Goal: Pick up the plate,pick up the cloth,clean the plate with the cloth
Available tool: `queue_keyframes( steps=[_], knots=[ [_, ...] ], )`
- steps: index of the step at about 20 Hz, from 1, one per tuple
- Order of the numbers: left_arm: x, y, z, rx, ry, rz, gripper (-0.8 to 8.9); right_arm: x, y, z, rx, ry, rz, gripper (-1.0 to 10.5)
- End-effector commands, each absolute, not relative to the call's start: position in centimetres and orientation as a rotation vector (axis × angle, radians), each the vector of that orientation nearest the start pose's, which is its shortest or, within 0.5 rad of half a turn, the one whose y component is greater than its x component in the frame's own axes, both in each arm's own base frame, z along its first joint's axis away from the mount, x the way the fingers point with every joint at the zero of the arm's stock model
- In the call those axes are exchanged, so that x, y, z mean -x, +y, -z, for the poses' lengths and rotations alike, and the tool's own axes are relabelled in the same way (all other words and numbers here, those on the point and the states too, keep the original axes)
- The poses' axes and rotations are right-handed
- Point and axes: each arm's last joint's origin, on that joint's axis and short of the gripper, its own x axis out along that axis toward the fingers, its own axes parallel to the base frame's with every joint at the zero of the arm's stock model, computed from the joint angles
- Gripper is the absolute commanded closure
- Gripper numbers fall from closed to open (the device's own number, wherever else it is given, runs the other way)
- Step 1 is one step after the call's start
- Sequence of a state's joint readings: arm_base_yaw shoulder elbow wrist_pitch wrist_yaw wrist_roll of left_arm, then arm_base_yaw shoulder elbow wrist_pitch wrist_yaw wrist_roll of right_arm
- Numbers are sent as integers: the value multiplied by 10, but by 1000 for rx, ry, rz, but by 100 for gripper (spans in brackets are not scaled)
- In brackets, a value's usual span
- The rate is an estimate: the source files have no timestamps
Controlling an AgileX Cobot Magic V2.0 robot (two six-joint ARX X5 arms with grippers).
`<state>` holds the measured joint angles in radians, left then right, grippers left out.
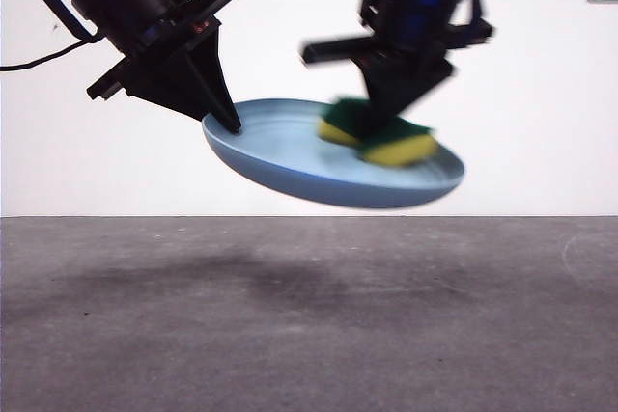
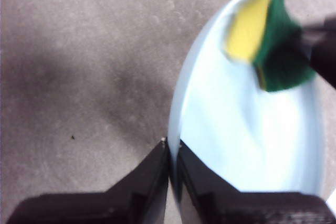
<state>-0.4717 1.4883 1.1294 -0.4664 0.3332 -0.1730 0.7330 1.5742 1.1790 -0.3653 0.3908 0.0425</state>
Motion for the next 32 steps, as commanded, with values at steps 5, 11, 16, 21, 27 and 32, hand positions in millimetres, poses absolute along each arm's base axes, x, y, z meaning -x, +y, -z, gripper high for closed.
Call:
queue_keyframes(
  steps=[5,11,16,21,27,32],
  knots=[
    [-272,-152,-266,-22,878,680,822,-258,234,-271,177,605,-717,963],
    [-288,-137,-254,-156,869,453,822,-231,209,-303,183,625,-711,963],
    [-313,-122,-219,-140,970,379,822,-202,183,-336,168,586,-712,963],
    [-333,-113,-179,-122,1067,327,821,-182,162,-357,157,534,-664,963],
    [-337,-113,-169,-96,1087,305,485,-180,150,-355,248,538,-400,963],
    [-331,-114,-197,0,1015,305,405,-196,162,-338,239,599,-337,963]
  ],
)
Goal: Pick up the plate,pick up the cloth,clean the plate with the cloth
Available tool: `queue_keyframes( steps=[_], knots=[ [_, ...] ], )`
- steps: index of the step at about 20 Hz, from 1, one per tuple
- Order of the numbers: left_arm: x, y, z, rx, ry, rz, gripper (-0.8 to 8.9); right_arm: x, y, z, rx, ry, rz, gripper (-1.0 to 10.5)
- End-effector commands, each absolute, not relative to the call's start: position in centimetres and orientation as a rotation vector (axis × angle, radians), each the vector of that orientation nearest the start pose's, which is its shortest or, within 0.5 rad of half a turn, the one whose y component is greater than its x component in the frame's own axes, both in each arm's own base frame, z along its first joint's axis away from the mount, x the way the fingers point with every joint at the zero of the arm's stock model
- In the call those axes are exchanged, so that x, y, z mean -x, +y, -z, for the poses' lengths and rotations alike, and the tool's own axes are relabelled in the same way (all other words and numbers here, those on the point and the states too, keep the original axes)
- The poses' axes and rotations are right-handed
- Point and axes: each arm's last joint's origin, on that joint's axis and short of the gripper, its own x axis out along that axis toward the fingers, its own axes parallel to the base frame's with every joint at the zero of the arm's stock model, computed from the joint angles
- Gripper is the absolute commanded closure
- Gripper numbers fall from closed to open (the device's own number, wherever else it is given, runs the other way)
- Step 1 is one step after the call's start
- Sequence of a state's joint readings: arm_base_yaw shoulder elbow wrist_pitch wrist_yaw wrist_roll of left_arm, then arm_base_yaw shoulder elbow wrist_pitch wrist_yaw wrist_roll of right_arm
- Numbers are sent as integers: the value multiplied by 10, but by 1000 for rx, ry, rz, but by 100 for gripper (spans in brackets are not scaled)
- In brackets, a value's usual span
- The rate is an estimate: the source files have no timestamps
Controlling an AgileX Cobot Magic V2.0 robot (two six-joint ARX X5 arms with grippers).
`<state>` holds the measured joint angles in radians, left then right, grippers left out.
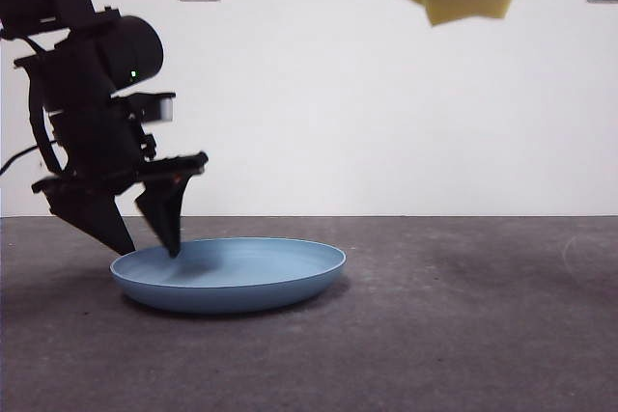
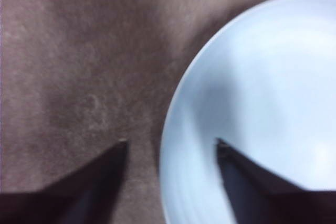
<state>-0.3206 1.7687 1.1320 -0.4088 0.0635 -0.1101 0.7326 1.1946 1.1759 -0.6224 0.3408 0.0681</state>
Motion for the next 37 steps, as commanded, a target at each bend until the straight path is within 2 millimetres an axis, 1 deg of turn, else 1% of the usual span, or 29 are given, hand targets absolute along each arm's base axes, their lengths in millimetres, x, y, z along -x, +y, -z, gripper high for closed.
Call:
queue_keyframes(
  steps=[1,2,4,6,9,11,13,15,17,18,19,20,22,23,27,30,33,37],
  knots=[
    [-326,-114,-211,13,978,328,405,-203,164,-331,234,628,-318,963],
    [-322,-114,-223,27,945,353,405,-209,166,-325,232,653,-303,963],
    [-308,-112,-253,54,864,412,405,-225,172,-306,226,725,-264,963],
    [-288,-108,-285,71,773,458,405,-245,174,-281,224,819,-229,963],
    [-257,-101,-323,77,658,486,405,-273,173,-240,173,993,-275,963],
    [-237,-95,-342,81,600,498,405,-288,168,-214,163,1082,-248,962],
    [-220,-89,-355,84,564,502,405,-299,163,-192,167,1149,-211,940],
    [-208,-84,-362,86,546,504,405,-306,158,-176,141,1214,-219,939],
    [-202,-82,-364,84,551,501,405,-311,152,-166,120,1254,-214,935],
    [-202,-82,-363,81,559,501,405,-313,150,-165,116,1257,-206,931],
    [-201,-82,-362,78,570,498,405,-314,148,-165,113,1257,-199,845],
    [-201,-82,-361,76,579,497,405,-314,147,-165,113,1255,-194,730],
    [-201,-81,-361,75,583,496,405,-316,141,-165,105,1259,-181,535],
    [-201,-81,-361,75,583,495,405,-317,140,-165,109,1258,-182,496],
    [-201,-81,-361,73,583,495,405,-316,140,-168,107,1251,-182,498],
    [-202,-82,-360,72,588,494,405,-314,139,-180,95,1216,-190,501],
    [-203,-82,-359,72,589,494,405,-307,136,-206,75,1146,-203,506],
    [-203,-82,-359,53,585,500,405,-287,127,-254,34,1009,-232,508]
  ],
)
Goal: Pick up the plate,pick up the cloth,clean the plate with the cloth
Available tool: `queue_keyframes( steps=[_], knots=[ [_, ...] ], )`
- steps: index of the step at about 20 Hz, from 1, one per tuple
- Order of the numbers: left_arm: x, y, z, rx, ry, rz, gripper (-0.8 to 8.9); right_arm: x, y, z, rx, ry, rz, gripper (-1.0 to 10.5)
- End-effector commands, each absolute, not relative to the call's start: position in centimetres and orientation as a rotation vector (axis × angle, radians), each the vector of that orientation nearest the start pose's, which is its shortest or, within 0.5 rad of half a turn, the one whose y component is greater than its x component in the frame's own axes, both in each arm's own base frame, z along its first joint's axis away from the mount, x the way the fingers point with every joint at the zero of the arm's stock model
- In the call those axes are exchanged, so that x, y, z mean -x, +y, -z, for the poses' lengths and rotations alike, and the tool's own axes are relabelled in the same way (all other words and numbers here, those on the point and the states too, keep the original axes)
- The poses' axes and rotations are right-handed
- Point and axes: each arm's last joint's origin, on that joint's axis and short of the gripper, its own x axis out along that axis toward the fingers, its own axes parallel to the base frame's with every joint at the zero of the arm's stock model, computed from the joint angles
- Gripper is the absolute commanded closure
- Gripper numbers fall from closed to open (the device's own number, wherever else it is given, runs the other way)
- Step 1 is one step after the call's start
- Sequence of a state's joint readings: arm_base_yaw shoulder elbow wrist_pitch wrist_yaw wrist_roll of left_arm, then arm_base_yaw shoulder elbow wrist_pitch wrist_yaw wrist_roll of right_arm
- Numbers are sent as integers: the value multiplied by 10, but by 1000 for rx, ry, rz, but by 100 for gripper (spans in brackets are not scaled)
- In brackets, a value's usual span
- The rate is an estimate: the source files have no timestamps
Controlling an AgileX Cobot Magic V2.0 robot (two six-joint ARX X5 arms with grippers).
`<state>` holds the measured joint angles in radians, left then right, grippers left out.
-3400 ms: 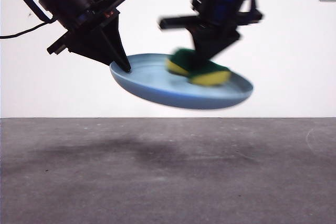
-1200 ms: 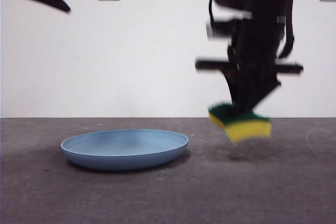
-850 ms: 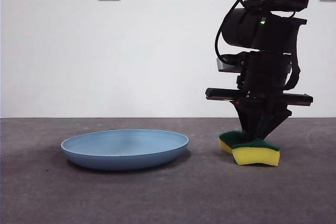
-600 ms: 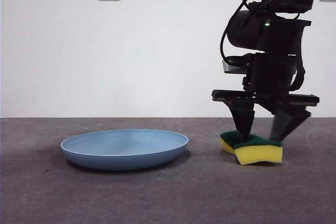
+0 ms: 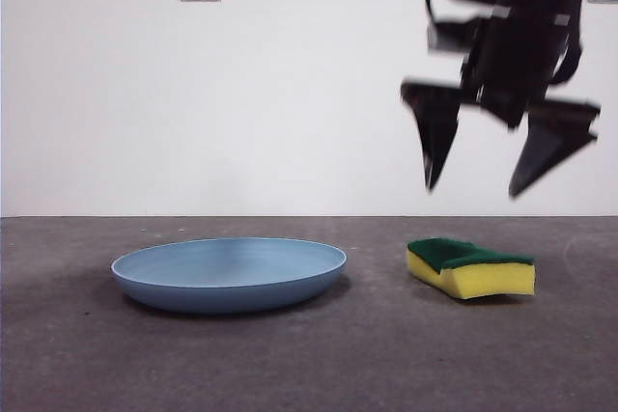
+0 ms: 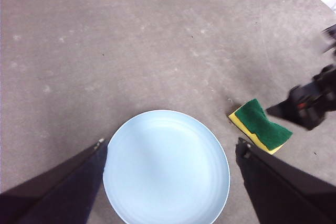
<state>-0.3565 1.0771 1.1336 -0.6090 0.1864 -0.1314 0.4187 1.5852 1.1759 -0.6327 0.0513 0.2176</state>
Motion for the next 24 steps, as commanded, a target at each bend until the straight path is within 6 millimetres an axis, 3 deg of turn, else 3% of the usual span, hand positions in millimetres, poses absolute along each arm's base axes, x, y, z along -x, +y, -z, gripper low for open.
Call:
queue_keyframes(
  steps=[1,2,3,5,6,12,15,17,24],
  knots=[
    [-203,-82,-359,38,582,502,406,-280,125,-266,15,976,-256,510],
    [-203,-82,-359,30,581,489,411,-272,122,-280,-12,936,-298,546],
    [-203,-81,-358,15,582,474,450,-265,120,-292,-34,903,-333,650],
    [-202,-80,-358,-9,587,459,707,-247,113,-316,-57,819,-393,919],
    [-202,-80,-357,-24,585,465,840,-239,110,-326,-52,775,-406,963],
    [-196,-79,-362,-48,557,479,822,-196,95,-364,16,576,-419,959],
    [-183,-78,-369,-78,475,463,821,-177,94,-359,61,508,-380,959],
    [-171,-75,-364,-77,394,435,822,-163,91,-344,60,454,-386,959],
    [-139,-62,-291,11,284,428,822,-133,79,-284,44,394,-416,959]
  ],
)
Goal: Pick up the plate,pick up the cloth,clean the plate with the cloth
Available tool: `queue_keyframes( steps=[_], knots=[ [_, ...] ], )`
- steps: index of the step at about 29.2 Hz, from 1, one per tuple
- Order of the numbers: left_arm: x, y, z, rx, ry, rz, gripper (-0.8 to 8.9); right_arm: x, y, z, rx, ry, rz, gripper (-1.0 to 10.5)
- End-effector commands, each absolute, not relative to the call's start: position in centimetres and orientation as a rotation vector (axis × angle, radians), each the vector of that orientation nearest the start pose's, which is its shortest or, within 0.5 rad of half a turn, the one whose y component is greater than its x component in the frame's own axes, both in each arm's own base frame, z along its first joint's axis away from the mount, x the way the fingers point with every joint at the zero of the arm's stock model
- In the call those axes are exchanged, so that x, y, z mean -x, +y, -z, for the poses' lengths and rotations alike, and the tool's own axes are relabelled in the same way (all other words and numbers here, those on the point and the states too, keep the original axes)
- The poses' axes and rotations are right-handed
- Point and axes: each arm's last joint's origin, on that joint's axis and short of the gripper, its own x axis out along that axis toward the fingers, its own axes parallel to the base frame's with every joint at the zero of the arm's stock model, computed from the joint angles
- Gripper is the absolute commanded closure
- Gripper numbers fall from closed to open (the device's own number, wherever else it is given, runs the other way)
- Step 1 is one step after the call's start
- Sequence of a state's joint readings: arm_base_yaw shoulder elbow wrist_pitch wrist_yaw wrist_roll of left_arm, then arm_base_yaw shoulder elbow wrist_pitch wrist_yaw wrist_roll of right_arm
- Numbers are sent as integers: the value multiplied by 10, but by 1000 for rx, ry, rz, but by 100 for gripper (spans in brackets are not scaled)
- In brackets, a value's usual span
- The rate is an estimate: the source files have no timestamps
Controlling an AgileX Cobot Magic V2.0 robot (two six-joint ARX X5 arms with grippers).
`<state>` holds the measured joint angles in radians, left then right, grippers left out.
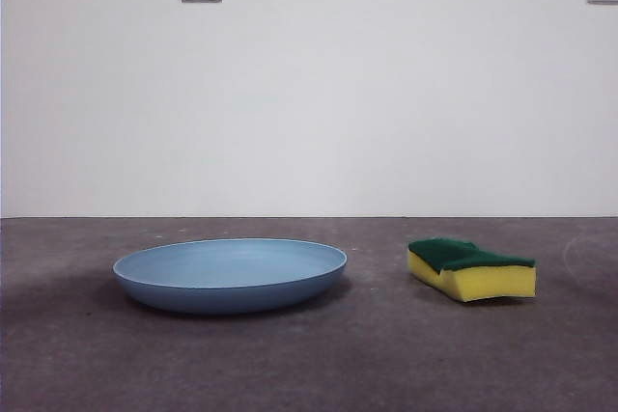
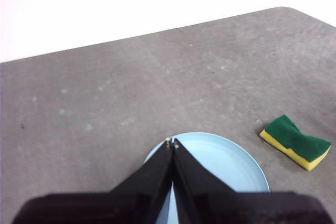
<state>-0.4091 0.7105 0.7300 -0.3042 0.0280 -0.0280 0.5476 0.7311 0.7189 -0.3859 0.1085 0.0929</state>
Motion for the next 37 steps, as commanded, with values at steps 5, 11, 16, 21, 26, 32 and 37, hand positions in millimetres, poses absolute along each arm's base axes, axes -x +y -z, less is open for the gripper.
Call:
queue_keyframes(
  steps=[5,11,16,21,26,32,37],
  knots=[
    [-130,-58,-258,58,237,426,822,-129,76,-256,39,378,-416,959],
    [-129,-58,-252,51,293,433,814,-131,76,-251,55,413,-388,945],
    [-127,-57,-243,29,395,414,814,-131,76,-251,55,413,-391,945],
    [-126,-56,-238,19,445,411,814,-131,76,-251,55,413,-391,945],
    [-125,-56,-238,17,452,411,814,-131,76,-251,55,413,-391,945],
    [-112,-44,-248,-76,329,373,814,-131,76,-251,54,413,-392,945],
    [-102,-27,-258,-60,196,262,814,-131,76,-251,55,413,-392,945]
  ],
)
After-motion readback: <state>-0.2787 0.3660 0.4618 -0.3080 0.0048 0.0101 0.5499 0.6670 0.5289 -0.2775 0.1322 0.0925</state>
